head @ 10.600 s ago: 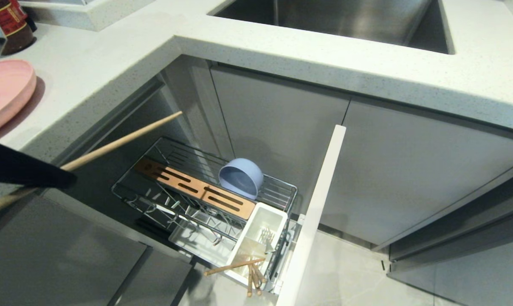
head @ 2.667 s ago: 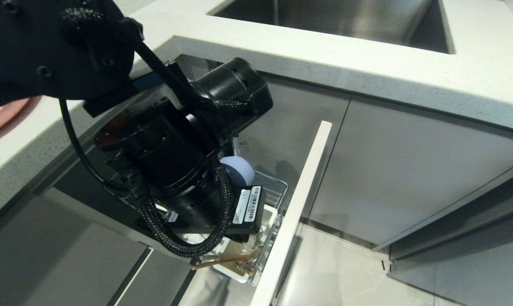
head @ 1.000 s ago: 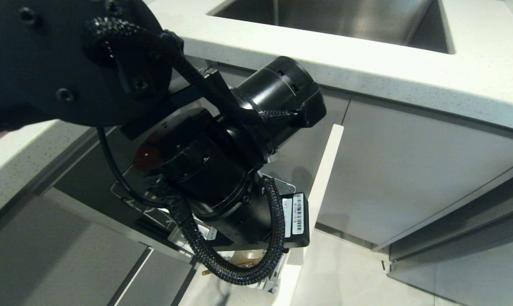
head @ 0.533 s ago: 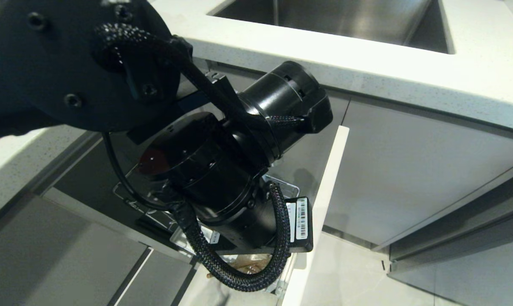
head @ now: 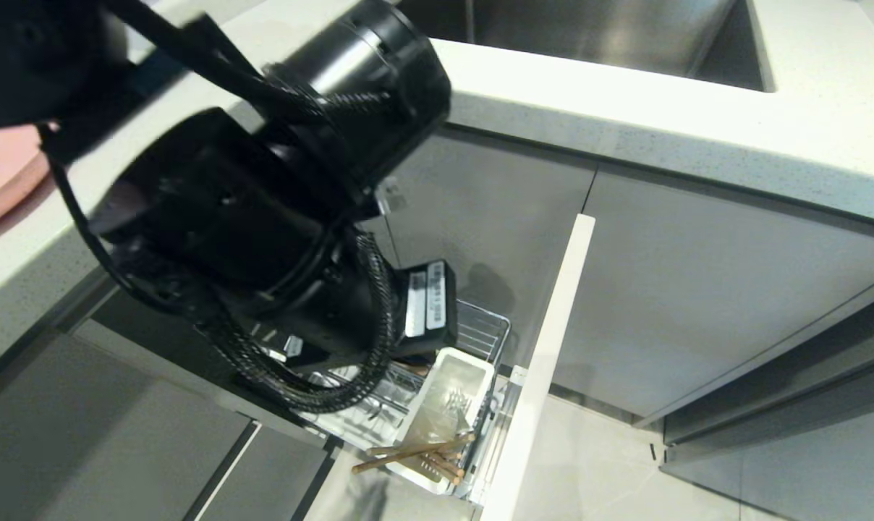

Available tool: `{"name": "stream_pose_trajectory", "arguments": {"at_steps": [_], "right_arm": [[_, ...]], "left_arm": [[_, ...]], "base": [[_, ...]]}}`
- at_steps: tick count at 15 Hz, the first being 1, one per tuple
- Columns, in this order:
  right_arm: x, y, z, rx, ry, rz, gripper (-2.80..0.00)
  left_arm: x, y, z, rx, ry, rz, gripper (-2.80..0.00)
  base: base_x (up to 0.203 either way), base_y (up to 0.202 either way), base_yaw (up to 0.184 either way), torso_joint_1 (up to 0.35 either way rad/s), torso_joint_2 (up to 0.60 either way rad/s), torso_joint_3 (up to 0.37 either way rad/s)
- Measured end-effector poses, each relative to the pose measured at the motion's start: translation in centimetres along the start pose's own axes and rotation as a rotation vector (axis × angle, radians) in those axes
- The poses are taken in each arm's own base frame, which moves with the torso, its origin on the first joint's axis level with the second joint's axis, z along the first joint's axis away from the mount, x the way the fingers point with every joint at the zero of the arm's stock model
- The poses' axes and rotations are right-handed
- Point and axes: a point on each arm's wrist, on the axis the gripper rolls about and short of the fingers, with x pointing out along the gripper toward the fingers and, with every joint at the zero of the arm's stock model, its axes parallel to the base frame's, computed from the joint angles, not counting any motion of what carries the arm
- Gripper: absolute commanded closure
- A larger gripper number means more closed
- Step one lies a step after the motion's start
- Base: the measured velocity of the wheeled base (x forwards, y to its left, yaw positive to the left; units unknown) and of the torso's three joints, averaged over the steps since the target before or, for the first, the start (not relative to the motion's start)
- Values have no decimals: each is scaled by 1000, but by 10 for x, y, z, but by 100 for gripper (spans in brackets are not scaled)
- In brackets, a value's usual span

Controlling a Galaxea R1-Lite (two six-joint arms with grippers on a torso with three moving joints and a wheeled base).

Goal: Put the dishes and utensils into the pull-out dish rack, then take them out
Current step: Pick up the spoon and place it in the cupboard

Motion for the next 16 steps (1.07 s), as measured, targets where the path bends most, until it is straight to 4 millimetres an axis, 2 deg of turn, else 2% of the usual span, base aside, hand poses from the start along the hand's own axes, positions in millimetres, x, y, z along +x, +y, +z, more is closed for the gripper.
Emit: {"name": "stream_pose_trajectory", "arguments": {"at_steps": [4, 8, 13, 16], "right_arm": [[0, 0, 0, 0, 0, 0, 0], [0, 0, 0, 0, 0, 0, 0], [0, 0, 0, 0, 0, 0, 0], [0, 0, 0, 0, 0, 0, 0]], "left_arm": [[-64, 34, 11, -76, -266, -50, 0], [-132, 82, 14, -129, -539, -88, 0], [-193, 134, 0, -156, -813, 13, 0], [-221, 152, -20, -121, -968, 142, 0]], "base": [[0, 0, 0, 0, 0, 0], [0, 0, 0, 0, 0, 0], [0, 0, 0, 0, 0, 0], [0, 0, 0, 0, 0, 0]]}}
